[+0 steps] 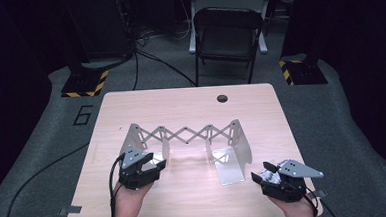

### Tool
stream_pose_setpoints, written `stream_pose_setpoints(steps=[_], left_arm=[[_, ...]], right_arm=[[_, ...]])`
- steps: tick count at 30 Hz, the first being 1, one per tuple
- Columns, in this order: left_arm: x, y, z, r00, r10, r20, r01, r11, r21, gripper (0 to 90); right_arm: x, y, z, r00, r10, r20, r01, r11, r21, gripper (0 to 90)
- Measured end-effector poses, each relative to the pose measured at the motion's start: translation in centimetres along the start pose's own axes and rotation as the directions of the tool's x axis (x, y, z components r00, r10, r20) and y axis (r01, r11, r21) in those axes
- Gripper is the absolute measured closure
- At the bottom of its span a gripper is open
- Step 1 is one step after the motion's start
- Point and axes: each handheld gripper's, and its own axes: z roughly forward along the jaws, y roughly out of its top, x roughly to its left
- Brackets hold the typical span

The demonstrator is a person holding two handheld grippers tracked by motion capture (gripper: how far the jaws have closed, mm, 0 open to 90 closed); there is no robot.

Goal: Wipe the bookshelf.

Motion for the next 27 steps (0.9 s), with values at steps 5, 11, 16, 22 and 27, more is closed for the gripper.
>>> stream_pose_setpoints(steps=[5, 11, 16, 22, 27], left_arm=[[-0.1, 0.8, 1.5, 0.9995, 0.004, -0.030, -0.003, 1.0000, 0.001, 50.7], [-0.2, 1.2, 2.7, 0.9984, 0.010, -0.055, -0.010, 0.9999, -0.005, 61.9], [-0.2, 1.5, 3.0, 0.9975, 0.014, -0.070, -0.015, 0.9998, -0.010, 69.5], [-0.2, 1.6, 3.2, 0.9968, 0.013, -0.079, -0.015, 0.9997, -0.020, 73.7], [0.1, 1.6, 3.1, 0.9958, -0.001, -0.092, -0.002, 0.9996, -0.027, 77.0]], right_arm=[[0.3, 0.5, 0.0, 0.9997, -0.018, -0.018, 0.018, 1.000, -0.012, 38.4], [0.6, 0.6, 0.8, 0.9991, -0.028, -0.032, 0.027, 1.000, -0.015, 39.2], [0.7, 1.0, 1.5, 0.9994, -0.017, -0.029, 0.016, 1.000, -0.026, 40.2], [0.9, 1.7, 2.7, 0.9996, -0.029, -0.005, 0.029, 0.999, -0.046, 46.4], [1.0, 1.9, 3.7, 0.9989, -0.038, 0.025, 0.039, 0.999, -0.029, 49.4]])
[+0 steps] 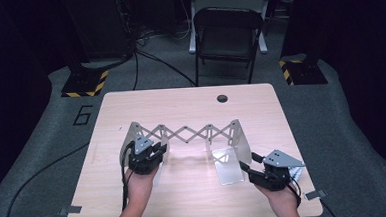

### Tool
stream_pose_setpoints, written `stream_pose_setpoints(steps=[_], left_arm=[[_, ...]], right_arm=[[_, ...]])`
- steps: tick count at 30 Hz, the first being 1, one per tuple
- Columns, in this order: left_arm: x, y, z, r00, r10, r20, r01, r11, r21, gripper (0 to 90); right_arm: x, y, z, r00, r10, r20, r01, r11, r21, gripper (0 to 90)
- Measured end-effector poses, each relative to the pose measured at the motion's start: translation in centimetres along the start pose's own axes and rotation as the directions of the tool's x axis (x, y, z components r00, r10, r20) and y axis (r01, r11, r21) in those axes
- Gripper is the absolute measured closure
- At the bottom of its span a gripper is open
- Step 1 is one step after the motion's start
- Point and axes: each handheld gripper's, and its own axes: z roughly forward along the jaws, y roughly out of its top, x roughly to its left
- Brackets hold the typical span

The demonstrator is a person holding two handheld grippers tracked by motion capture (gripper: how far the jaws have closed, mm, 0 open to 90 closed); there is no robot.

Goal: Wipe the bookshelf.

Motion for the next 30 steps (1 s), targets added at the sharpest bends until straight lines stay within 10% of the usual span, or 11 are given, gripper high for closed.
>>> stream_pose_setpoints(steps=[30], left_arm=[[1.5, -0.6, -1.2, 1.0000, 0.006, 0.008, -0.006, 1.0000, -0.001, 87.1]], right_arm=[[2.7, 1.9, -1.0, 0.9806, -0.024, -0.195, 0.015, 0.999, -0.046, 37.1]])
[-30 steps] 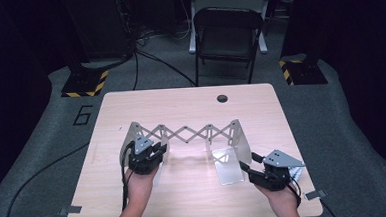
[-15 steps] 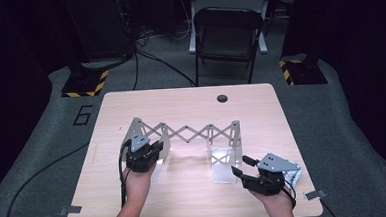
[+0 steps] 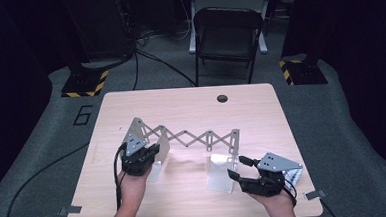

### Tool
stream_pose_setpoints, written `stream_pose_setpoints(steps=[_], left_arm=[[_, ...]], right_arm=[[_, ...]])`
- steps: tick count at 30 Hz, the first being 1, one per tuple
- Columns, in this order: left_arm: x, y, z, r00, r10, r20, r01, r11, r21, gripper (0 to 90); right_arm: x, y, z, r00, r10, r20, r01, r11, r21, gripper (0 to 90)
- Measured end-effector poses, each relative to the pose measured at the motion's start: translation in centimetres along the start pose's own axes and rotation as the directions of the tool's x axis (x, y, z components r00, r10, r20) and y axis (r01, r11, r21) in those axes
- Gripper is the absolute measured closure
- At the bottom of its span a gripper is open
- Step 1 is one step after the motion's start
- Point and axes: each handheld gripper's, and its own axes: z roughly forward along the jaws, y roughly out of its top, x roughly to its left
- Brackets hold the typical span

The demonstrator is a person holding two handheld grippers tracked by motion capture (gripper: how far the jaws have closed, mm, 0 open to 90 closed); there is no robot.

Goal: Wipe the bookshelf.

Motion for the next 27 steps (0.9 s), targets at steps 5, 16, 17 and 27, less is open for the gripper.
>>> stream_pose_setpoints(steps=[5, 16, 17, 27], left_arm=[[-0.1, -0.1, -0.3, 1.0000, 0.005, -0.005, -0.005, 1.0000, 0.004, 87.7], [0.0, -0.3, -0.9, 0.9995, 0.025, 0.017, -0.025, 0.9996, 0.011, 88.7], [0.0, -0.4, -1.1, 0.9995, 0.026, 0.019, -0.027, 0.9995, 0.014, 88.8], [0.2, -0.6, -1.5, 0.9979, 0.046, 0.046, -0.047, 0.9988, 0.012, 89.4]], right_arm=[[-0.6, 0.8, 0.3, 0.9997, 0.024, -0.001, -0.024, 0.999, 0.021, 35.9], [-2.4, 2.7, 1.0, 0.9992, 0.037, 0.011, -0.037, 0.999, 0.024, 34.6], [-2.5, 2.7, 1.0, 0.9991, 0.041, 0.012, -0.041, 0.999, 0.025, 34.5], [-3.2, 2.7, 1.1, 0.9980, 0.062, 0.010, -0.062, 0.998, 0.031, 34.6]])
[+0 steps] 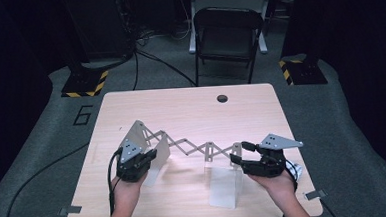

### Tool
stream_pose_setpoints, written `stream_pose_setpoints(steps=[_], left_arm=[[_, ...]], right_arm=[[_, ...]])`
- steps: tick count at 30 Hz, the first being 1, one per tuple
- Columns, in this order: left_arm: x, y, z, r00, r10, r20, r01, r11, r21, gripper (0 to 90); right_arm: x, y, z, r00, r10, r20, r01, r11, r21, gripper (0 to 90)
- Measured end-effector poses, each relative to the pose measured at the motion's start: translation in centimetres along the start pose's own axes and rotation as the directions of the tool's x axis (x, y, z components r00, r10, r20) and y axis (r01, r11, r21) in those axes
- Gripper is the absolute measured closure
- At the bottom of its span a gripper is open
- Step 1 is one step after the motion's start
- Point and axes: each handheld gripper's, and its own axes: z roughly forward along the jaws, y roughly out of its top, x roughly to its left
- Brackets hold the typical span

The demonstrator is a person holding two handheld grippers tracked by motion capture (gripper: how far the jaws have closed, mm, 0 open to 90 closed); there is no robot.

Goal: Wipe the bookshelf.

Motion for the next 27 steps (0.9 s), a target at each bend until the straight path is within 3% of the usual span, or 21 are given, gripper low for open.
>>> stream_pose_setpoints(steps=[14, 17, 27], left_arm=[[0.3, 1.9, 2.9, 0.9995, -0.017, -0.028, 0.017, 0.9999, -0.002, 89.2], [0.2, 2.3, 3.7, 0.9989, -0.031, -0.035, 0.031, 0.9995, -0.012, 88.9], [0.1, 3.4, 5.5, 0.9994, -0.024, -0.027, 0.024, 0.9996, -0.013, 88.3]], right_arm=[[0.1, -0.4, 0.1, 0.9996, 0.022, -0.018, -0.022, 0.999, -0.026, 35.9], [0.4, -0.5, 0.0, 0.9996, 0.015, -0.026, -0.016, 1.000, -0.026, 37.0], [1.5, -0.9, -0.3, 0.9974, -0.015, -0.071, 0.012, 0.999, -0.037, 41.5]])
